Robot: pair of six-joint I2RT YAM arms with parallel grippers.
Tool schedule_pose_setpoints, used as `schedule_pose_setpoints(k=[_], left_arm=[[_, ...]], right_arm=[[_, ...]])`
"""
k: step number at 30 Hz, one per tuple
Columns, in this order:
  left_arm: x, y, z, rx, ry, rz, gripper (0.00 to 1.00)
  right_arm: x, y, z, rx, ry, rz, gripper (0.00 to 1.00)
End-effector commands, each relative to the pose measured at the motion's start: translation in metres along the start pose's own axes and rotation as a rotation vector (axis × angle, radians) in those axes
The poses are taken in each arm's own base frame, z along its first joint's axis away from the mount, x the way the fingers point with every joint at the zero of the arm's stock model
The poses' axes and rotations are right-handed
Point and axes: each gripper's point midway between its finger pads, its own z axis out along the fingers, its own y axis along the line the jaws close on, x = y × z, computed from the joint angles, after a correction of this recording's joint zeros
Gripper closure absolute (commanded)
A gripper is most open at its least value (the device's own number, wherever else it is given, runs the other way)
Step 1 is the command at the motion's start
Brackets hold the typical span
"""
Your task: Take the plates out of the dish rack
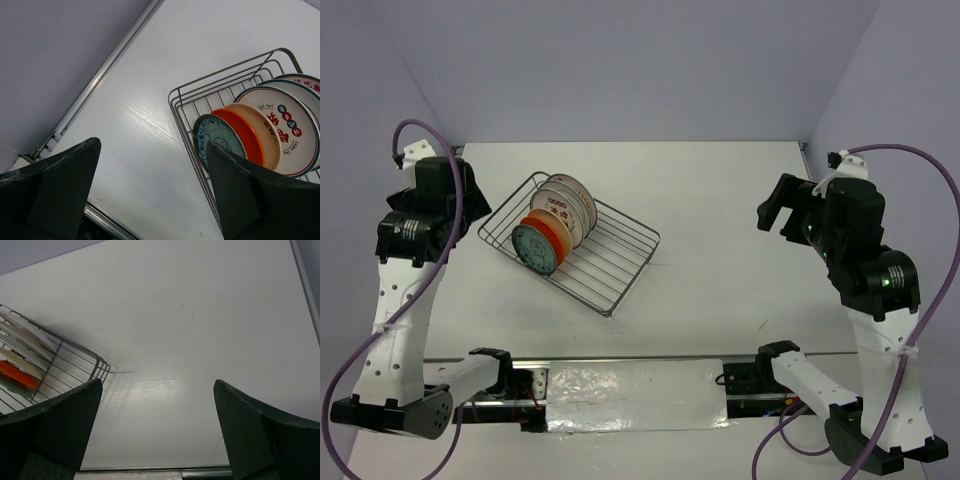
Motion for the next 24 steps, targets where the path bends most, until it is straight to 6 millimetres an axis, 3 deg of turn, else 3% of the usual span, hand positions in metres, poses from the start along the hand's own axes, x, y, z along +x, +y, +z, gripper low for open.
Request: schedule_pose_setpoints(k=[1,7,9,12,14,15,18,24], left_arm=[[-0.013,0.002,-0.007,-0.008,-0.04,-0.051,0.01],[-0.011,-0.028,-0.009,0.12,0.026,-0.09,0.01],[-0.008,-0.043,-0.004,0.137,0.081,-0.135,0.01],[0.016,-0.062,0.009,0.118,0.216,-0.18,0.01],[0.027,-0.071,0.015,0.081,0.248,-0.188,0.01],[0.037,-0.089,0.019,0.079,0.276,-0.188,0.0],[0.057,-0.118,0.027,0.04,0.324,-0.169,0.01],[0.083,-0.133,0.044,-0.013,0.344,-0.202,0.12]], right_arm=[[-0.011,-0.003,-0.015,0.009,-0.062,0.013,0.0],[-0.004,-0.005,-0.013,0.012,-0.035,-0.002,0.0],[0.004,0.005,-0.008,-0.05,-0.002,-0.028,0.0],[0.01,0.022,-0.006,-0.144,0.033,-0.033,0.0],[0.014,0.023,-0.002,-0.144,0.054,-0.034,0.0],[0.017,0.023,0.004,-0.135,0.077,-0.03,0.0],[0.033,0.026,0.014,-0.148,0.161,-0.03,0.0],[0.051,0.029,0.024,-0.164,0.24,-0.036,0.0]])
